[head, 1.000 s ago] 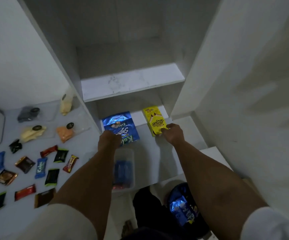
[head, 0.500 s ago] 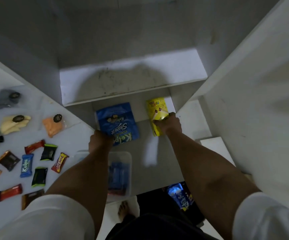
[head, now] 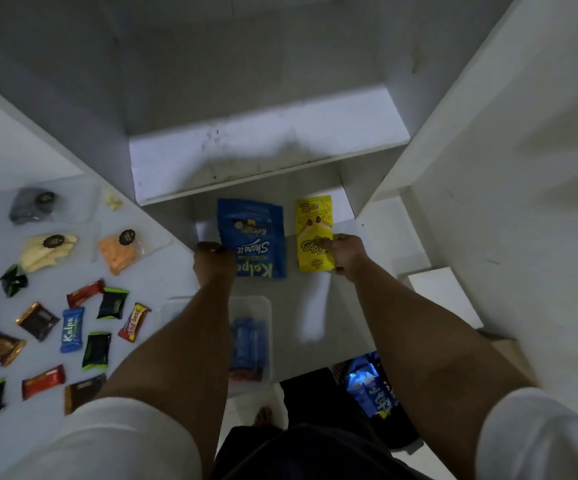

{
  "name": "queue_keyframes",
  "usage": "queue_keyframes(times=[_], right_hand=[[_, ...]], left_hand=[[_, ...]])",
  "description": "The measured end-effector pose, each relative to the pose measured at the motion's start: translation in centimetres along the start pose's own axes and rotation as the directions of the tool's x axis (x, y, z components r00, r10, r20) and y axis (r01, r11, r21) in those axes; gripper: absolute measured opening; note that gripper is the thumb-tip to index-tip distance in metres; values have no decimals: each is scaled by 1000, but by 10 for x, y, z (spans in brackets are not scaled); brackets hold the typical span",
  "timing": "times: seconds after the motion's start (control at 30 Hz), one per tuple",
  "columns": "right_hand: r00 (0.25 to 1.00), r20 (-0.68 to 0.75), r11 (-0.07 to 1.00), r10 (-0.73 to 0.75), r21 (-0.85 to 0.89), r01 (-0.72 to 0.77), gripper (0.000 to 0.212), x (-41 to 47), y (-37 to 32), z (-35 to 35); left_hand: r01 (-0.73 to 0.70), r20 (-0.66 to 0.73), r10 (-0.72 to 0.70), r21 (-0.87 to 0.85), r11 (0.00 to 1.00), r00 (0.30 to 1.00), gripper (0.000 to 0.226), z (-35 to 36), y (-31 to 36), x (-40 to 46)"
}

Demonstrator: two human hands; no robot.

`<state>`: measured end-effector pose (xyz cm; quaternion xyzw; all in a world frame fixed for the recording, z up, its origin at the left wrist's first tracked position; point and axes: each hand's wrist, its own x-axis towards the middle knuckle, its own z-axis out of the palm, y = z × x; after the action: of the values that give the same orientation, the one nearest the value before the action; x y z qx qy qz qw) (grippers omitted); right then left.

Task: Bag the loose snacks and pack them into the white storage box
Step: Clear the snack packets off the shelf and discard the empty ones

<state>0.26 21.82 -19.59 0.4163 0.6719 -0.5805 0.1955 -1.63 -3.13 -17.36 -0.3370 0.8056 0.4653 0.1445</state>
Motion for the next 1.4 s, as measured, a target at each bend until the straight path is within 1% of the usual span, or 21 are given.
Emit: queue_keyframes(times=[0.03, 0.07, 0.1, 0.17, 0.23, 0.37, 0.47, 0.53, 0.7, 0.8, 0.93, 1.0, 1.1, 1.2, 1.27, 1.33, 1.37, 1.4], right_hand=[[1000, 4, 999, -6, 36, 6, 14, -9, 4, -2], [1000, -1, 998, -16, 65, 16, 14, -19, 9, -3], [1000, -17, 997, -25, 77, 26, 15, -30, 16, -6], [998, -50, 991, -41, 128, 47, 26, -47, 34, -12], [995, -84, 979, -61, 190, 76, 35, -73, 52, -21], [979, -192, 942, -72, 310, 131, 31, -151, 92, -45], [963, -262, 912, -56, 378, 156, 27, -209, 143, -60], [953, -304, 901, -15, 408, 145, 25, -246, 180, -71], [906, -409, 885, 110, 455, 98, 27, -307, 276, -103], [890, -410, 858, 200, 511, 43, 27, -335, 326, -117], [884, -354, 816, 304, 575, -51, 21, -357, 376, -130], [876, -342, 786, 340, 615, -65, 23, -359, 395, -137], [859, -345, 792, 378, 601, -108, 18, -349, 420, -148], [852, -356, 825, 385, 546, -145, 14, -328, 439, -161], [868, -297, 814, 398, 550, -185, 20, -306, 447, -174], [870, -257, 805, 420, 549, -227, 32, -282, 449, -186], [871, -271, 837, 411, 491, -242, 35, -272, 450, -192], [876, -292, 885, 384, 387, -259, 35, -265, 449, -198]], left_hand=[[6, 17, -4, -87, 996, 1000, 30, -2, 1, -6], [12, 46, -5, -152, 988, 999, 34, -5, 2, -13], [4, 86, 11, -169, 986, 996, 31, -6, 2, -19], [-46, 175, 70, -134, 990, 982, 19, -7, 0, -31], [-107, 245, 138, -136, 985, 960, 16, -7, -3, -48], [-257, 386, 286, -125, 958, 877, 19, -11, -11, -105], [-284, 460, 317, -141, 948, 830, 18, -15, -31, -161], [-286, 517, 322, -150, 946, 793, 19, -15, -53, -194], [-331, 644, 305, -84, 940, 702, 19, 0, -113, -262], [-387, 692, 268, 17, 922, 670, 19, 14, -146, -292], [-346, 763, 127, 133, 929, 634, 22, 54, -192, -300], [-347, 785, 87, 169, 922, 613, 19, 66, -206, -314], [-331, 779, 34, 227, 916, 627, 16, 82, -221, -340], [-372, 772, 26, 276, 886, 635, 14, 117, -248, -338], [-382, 757, -5, 336, 861, 653, 14, 139, -254, -343], [-344, 725, -22, 353, 870, 689, 15, 161, -252, -349], [-309, 715, -45, 358, 881, 698, 12, 171, -248, -354], [-285, 708, -65, 364, 887, 703, 7, 182, -247, -354]])
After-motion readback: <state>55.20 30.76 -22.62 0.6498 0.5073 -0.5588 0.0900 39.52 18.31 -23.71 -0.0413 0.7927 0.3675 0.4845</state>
